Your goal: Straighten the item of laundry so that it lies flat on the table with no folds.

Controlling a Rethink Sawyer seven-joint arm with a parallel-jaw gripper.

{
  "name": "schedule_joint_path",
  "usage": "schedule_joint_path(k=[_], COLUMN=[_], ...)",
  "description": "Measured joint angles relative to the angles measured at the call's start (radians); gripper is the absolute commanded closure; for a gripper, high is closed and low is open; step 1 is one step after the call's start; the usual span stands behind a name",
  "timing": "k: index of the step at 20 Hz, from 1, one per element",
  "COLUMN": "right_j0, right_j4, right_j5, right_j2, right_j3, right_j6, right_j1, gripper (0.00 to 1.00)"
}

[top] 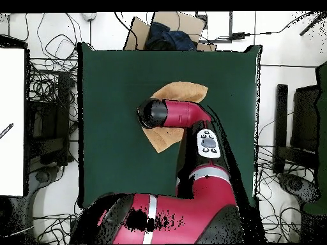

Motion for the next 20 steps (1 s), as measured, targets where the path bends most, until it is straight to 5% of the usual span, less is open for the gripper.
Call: schedule_joint_path(k=[8, 20], right_j0=[-0.066, -0.014], right_j4=[-0.102, -0.124], right_j5=[0.013, 0.011], right_j2=[0.102, 0.134], right_j3=[0.005, 0.029], right_j6=[-0.133, -0.197], right_j1=[-0.049, -0.125], gripper=[1.00, 1.00])
